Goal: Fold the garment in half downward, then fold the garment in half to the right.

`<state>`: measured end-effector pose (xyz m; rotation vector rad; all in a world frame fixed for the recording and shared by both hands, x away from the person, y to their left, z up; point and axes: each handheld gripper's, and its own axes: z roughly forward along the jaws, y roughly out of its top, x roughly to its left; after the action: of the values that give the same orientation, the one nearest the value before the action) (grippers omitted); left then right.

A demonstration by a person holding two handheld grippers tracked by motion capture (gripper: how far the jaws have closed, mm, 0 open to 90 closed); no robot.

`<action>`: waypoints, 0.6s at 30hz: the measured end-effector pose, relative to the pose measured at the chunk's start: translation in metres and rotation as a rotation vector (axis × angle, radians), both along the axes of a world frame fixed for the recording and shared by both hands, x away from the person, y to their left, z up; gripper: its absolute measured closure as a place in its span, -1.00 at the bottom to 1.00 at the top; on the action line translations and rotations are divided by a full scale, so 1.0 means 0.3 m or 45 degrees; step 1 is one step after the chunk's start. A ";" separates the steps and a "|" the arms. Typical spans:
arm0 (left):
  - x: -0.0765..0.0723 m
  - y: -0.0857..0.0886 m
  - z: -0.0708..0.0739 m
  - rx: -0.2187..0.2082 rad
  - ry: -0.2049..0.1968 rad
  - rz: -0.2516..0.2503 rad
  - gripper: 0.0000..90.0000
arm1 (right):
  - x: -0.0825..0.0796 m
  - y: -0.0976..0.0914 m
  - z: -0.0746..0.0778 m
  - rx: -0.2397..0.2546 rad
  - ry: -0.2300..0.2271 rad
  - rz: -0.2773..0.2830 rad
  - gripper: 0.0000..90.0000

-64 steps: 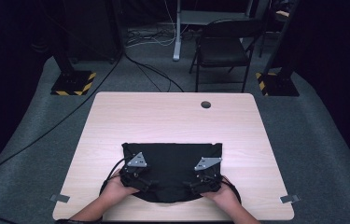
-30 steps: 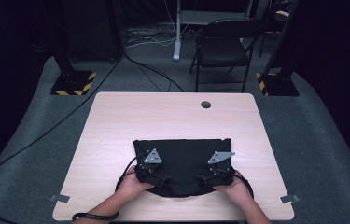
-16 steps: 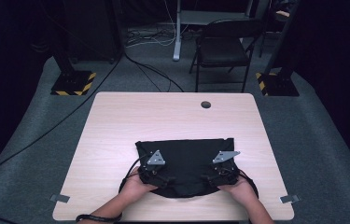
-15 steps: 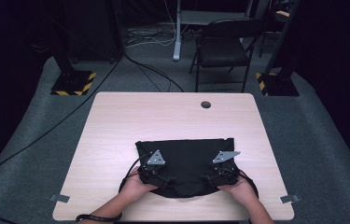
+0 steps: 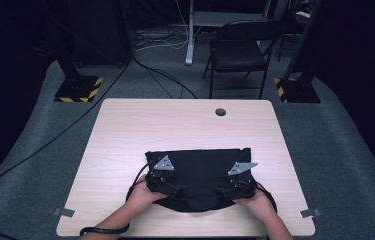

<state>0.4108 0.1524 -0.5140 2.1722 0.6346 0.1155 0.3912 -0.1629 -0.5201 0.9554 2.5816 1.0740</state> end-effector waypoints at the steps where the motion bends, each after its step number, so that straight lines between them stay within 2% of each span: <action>1: 0.003 0.004 0.005 -0.004 -0.003 0.006 -0.52 | 0.000 0.000 0.000 0.000 0.000 0.001 -0.31; 9: 0.035 0.039 0.030 -0.025 -0.024 0.050 -0.50 | 0.000 -0.001 -0.001 0.004 -0.003 0.000 -0.31; 18: 0.132 0.090 0.064 -0.089 -0.030 0.147 -0.48 | -0.004 -0.002 -0.003 0.010 -0.007 -0.007 -0.31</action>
<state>0.4505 0.1794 -0.4948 2.0641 0.7397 0.1775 0.3902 -0.1634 -0.5209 0.9595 2.5704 1.0851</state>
